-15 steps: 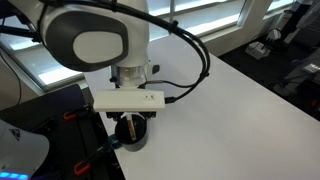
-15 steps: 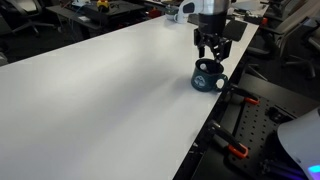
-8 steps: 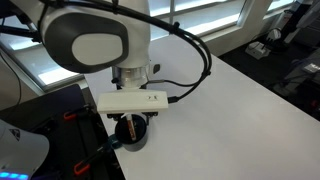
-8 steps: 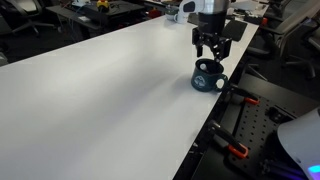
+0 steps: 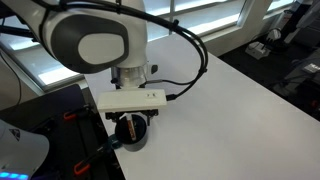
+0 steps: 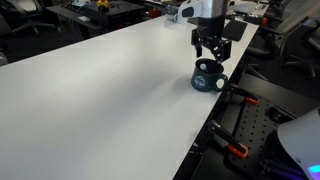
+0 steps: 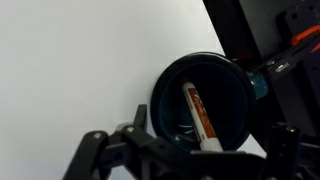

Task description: Remove the marker from the mug

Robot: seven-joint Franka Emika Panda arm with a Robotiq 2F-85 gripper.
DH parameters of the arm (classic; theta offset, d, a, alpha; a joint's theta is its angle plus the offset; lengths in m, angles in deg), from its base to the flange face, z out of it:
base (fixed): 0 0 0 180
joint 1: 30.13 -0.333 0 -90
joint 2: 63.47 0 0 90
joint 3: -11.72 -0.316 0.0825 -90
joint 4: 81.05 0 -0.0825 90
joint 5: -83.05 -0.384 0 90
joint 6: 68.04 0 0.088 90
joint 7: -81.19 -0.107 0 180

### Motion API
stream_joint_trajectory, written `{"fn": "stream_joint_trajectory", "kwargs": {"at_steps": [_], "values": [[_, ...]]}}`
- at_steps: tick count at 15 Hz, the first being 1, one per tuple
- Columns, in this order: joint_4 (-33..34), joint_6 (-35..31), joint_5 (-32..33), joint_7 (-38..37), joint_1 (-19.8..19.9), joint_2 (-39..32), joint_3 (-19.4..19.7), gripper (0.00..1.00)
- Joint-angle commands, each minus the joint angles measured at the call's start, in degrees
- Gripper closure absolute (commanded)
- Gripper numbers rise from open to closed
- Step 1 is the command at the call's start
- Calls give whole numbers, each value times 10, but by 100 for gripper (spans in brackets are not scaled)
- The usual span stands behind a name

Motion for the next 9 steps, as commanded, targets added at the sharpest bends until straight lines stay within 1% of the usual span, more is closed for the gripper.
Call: {"fn": "stream_joint_trajectory", "kwargs": {"at_steps": [1,6,9], "values": [[4,-5,43,-54,-1,-20,-17,0],[5,-4,75,-86,-7,-35,-33,0],[1,-5,83,-85,-7,-31,-36,0]]}}
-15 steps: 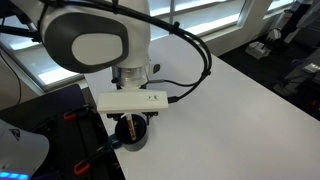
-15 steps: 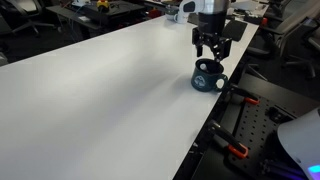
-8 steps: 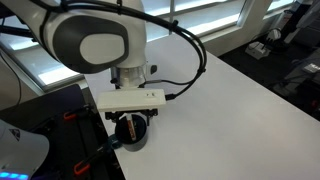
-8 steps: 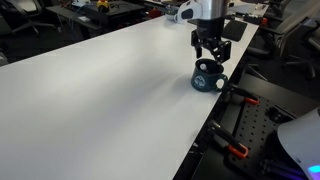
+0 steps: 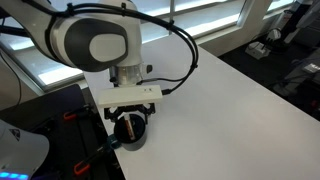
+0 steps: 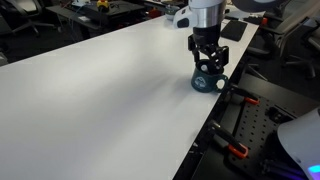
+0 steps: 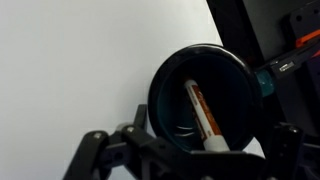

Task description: Remove the marker from the mug

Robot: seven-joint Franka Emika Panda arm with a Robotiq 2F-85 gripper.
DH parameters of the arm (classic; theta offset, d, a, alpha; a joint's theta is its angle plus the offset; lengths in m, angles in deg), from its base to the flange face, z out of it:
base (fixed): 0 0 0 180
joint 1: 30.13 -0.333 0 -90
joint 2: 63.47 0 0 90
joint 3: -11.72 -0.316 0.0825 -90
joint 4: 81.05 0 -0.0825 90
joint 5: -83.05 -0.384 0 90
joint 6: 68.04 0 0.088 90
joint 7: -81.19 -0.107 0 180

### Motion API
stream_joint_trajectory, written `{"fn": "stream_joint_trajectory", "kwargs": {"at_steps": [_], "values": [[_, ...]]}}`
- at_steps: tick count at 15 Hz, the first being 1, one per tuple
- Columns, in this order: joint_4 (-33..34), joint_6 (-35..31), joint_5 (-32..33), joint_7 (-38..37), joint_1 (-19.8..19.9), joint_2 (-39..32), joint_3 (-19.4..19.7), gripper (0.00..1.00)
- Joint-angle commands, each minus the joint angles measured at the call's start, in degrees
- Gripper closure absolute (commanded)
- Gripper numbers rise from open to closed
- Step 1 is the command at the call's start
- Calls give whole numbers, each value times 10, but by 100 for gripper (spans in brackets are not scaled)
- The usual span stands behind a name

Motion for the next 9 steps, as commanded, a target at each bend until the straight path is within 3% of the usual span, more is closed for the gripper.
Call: {"fn": "stream_joint_trajectory", "kwargs": {"at_steps": [1,9], "values": [[-3,-6,21,-29,-4,-2,-7,0],[-23,-7,20,-29,-3,35,-9,0]]}}
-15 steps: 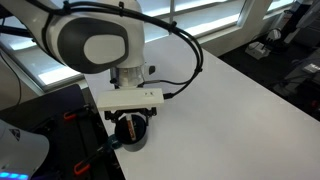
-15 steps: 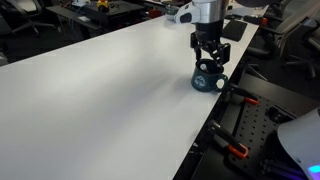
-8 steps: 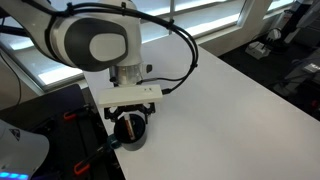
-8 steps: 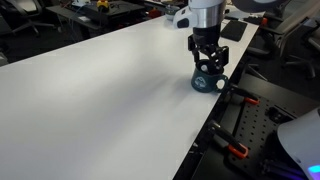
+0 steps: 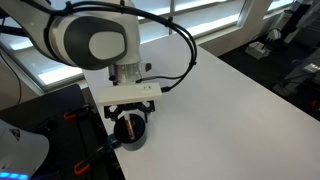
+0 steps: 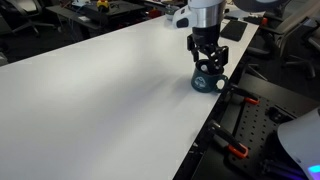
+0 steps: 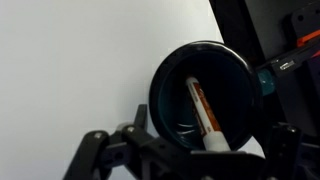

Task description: Remove the marker from the mug

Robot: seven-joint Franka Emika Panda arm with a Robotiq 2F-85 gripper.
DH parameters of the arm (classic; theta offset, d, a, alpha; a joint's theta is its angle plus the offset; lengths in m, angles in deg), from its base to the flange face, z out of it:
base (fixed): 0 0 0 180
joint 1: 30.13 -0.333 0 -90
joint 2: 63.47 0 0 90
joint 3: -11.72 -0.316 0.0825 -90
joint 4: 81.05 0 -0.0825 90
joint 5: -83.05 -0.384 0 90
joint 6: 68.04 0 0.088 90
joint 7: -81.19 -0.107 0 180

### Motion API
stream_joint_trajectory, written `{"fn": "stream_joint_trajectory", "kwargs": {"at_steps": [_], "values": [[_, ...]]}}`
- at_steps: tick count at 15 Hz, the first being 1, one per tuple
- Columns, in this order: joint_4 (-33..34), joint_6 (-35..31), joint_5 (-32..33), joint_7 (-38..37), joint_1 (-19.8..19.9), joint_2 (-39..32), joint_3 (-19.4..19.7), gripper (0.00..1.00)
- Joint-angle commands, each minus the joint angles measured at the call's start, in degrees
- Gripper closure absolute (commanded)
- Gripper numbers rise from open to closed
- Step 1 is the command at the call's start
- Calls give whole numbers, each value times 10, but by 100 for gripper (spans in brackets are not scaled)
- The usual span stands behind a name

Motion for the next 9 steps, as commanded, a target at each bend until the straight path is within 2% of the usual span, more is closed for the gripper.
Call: {"fn": "stream_joint_trajectory", "kwargs": {"at_steps": [1,7,9], "values": [[-4,-4,6,-20,-3,18,-5,0],[-11,0,-1,-11,-4,33,-4,0],[-9,1,-2,-9,-5,29,-5,9]]}}
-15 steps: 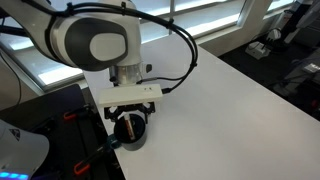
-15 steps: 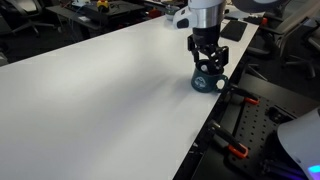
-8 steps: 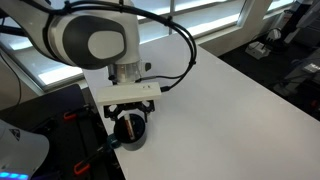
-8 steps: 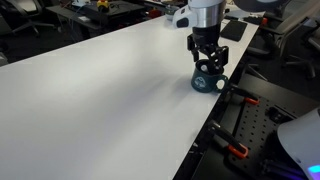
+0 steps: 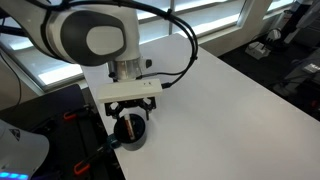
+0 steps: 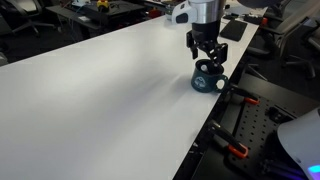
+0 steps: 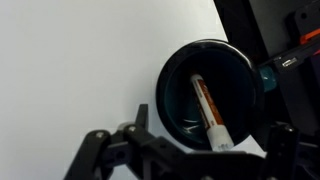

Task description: Remove the marker from the mug

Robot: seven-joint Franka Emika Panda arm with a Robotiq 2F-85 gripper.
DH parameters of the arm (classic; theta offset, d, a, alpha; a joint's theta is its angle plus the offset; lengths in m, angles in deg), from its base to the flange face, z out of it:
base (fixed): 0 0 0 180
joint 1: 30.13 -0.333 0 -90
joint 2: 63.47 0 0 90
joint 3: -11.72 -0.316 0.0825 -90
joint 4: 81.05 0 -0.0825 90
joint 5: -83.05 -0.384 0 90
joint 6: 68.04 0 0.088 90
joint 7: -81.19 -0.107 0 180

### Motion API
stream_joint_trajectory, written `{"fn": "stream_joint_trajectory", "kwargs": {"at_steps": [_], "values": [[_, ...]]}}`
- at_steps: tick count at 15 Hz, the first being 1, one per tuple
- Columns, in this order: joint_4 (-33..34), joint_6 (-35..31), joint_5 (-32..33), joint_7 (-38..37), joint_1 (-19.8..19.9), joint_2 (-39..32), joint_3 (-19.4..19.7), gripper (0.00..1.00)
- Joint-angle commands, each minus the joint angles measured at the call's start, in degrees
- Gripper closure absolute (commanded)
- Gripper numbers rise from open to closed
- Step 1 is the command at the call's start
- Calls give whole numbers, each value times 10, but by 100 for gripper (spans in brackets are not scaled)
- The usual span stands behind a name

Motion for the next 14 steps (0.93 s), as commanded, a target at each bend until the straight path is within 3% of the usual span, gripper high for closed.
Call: {"fn": "stream_joint_trajectory", "kwargs": {"at_steps": [1,4,9,14], "values": [[-8,1,-1,-7,-3,13,-5,14],[-7,4,1,-11,-4,12,-6,33],[-5,5,1,-13,-7,18,-9,25],[-8,11,5,-17,-8,22,-12,32]]}}
